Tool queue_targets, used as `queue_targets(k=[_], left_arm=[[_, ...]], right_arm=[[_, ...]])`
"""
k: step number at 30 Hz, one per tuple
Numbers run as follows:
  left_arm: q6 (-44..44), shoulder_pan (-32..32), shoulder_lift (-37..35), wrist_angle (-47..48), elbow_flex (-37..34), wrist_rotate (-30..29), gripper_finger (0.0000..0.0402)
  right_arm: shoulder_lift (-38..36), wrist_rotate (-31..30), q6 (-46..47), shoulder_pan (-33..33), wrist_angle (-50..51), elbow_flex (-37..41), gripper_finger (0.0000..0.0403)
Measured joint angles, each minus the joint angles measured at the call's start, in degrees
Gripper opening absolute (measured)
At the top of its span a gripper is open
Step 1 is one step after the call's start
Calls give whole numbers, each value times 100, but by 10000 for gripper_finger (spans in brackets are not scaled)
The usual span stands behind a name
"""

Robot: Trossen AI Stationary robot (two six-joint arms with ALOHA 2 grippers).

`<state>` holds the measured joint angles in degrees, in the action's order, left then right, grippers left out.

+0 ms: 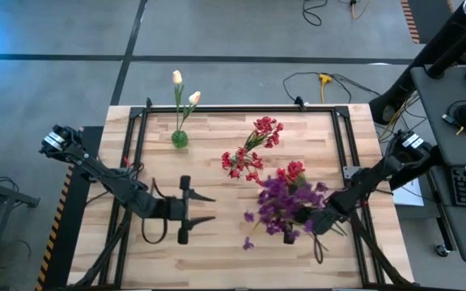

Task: Sort flowers into vase by color
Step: Move the red vase to the center of the table

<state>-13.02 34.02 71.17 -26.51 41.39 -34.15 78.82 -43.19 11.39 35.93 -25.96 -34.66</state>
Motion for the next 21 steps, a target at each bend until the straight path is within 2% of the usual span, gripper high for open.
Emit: queue_targets(k=[7, 10, 16, 21], left_arm=[[1, 0, -246, -454, -393, -52, 203], [17, 0, -228, -497, -409, -51, 203], [69, 7, -64, -486, -354, -46, 203], [86, 7, 96, -480, -251, -41, 203]], right_arm=[[560, 105, -65, -154, -231, 4, 248], [800, 306, -134, -144, -718, 3, 248], [1189, 276, 28, -147, -762, 39, 243], [1527, 270, -39, -162, -1261, 42, 253]])
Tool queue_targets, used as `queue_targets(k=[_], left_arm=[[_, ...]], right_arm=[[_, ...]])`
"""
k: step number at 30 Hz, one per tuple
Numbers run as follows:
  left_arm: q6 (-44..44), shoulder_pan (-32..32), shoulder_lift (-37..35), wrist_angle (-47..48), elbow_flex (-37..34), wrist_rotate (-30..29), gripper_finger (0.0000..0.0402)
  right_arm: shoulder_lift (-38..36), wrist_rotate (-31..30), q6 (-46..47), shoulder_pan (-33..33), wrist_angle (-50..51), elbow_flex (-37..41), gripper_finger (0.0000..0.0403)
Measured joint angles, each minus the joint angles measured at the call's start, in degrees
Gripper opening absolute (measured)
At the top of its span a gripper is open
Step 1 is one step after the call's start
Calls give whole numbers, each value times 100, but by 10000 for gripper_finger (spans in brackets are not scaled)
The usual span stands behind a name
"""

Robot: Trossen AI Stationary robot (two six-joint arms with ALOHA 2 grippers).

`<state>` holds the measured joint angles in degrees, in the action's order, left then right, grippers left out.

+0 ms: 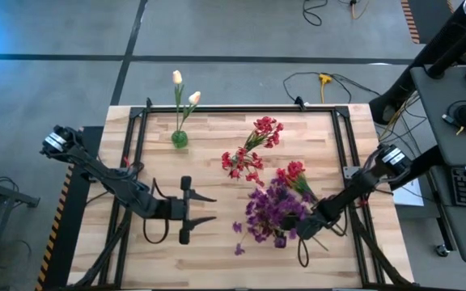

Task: Sort flowers into vase by color
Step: Move the red vase to the center of the table

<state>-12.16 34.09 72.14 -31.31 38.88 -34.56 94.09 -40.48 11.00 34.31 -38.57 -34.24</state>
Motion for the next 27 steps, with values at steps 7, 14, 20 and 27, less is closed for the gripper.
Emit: queue_targets(k=[7, 14, 20, 27], left_arm=[[4, 0, 79, 11, 73, 2, 203], [4, 0, 79, 9, 73, -1, 203], [4, 0, 79, 22, 73, 1, 203], [4, 0, 79, 38, 73, -1, 203]], right_arm=[[163, -169, -13, -40, -138, 0, 249], [170, -175, -9, -100, -279, 0, 267], [203, -173, -4, -136, -263, 2, 270], [83, -165, 91, -134, -146, 2, 273]])
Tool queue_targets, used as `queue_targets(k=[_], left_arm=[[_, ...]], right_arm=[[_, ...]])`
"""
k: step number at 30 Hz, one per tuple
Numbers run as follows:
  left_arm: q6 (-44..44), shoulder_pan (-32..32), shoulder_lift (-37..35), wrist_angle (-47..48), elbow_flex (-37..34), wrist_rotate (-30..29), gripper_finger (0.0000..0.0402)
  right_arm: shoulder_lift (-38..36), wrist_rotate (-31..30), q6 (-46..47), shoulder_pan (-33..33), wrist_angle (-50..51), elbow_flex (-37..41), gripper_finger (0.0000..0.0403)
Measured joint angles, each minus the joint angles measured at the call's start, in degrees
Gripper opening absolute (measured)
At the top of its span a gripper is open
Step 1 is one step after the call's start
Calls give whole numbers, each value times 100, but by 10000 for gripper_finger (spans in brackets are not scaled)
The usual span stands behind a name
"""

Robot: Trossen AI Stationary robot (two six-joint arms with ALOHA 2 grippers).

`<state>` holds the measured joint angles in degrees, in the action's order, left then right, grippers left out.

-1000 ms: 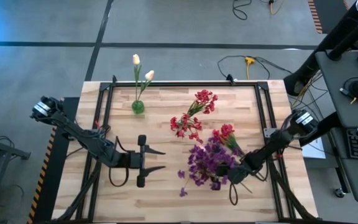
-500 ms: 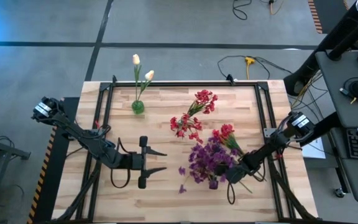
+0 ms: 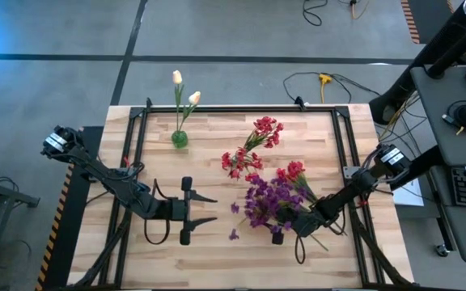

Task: Sort flowers into vase by color
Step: Move the red vase to the center of the table, then put the violet flowers into the red vase

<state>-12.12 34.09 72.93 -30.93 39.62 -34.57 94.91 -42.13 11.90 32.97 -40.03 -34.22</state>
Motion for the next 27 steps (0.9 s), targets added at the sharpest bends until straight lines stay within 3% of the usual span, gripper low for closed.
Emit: queue_targets(k=[5, 14, 22, 27], left_arm=[[2, 0, 0, 6, 0, -8, 203], [182, 0, -2, 131, 0, -96, 203], [679, 0, 437, 43, 4, -94, 203], [1002, -10, 1059, -621, 4, -98, 205]], right_arm=[[-242, 13, 55, 61, 453, 0, 286], [-1334, 215, 1108, 287, 2382, 2, 306], [-2516, 302, 2658, 835, 4651, 2, 297], [-2857, 1102, 4225, 990, 6429, 4, 288]])
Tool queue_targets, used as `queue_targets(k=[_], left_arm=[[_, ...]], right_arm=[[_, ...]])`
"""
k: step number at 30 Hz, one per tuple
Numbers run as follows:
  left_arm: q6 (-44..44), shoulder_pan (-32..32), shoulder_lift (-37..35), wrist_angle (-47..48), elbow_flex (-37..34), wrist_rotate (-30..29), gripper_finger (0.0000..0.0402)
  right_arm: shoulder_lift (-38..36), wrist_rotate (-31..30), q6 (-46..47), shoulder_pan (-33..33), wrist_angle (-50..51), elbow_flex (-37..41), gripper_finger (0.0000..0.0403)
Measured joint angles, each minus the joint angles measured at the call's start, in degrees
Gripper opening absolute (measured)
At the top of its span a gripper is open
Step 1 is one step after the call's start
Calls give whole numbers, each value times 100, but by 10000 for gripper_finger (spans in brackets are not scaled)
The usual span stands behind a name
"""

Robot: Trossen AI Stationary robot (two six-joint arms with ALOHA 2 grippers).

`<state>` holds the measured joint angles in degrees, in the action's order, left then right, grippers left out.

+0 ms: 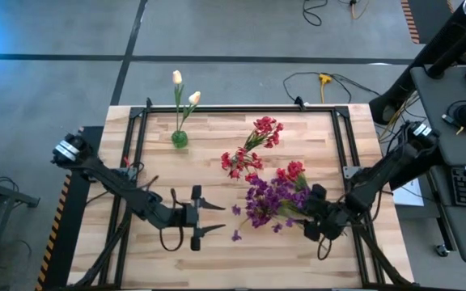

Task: Sort flowers into vase by color
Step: Put the violet flowers into the red vase

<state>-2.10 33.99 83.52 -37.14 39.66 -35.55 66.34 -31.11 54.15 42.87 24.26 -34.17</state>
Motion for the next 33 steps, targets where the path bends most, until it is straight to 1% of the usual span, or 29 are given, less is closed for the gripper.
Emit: queue_targets(k=[2, 6, 11, 15, 21, 24, 33], left_arm=[[103, -25, 273, -414, 0, 2, 211], [121, -130, 824, -1096, 0, 8, 236], [137, -309, 1409, -1728, 0, 4, 277], [67, -383, 1774, -2187, 0, 6, 302], [67, -468, 2259, -2787, 0, 6, 308], [67, -500, 2401, -2848, 0, 6, 307], [60, -524, 2451, -2938, 0, 2, 307]], right_arm=[[58, 265, 320, 44, 316, 2, 286], [350, 607, 480, 53, 402, 10, 286], [770, 611, 777, 38, 543, 11, 279], [1004, 607, 789, 36, 541, 11, 261], [1172, 591, 787, 36, 543, 11, 209], [1174, 561, 787, 36, 542, 11, 177], [1106, 563, 801, 33, 550, 11, 70]])
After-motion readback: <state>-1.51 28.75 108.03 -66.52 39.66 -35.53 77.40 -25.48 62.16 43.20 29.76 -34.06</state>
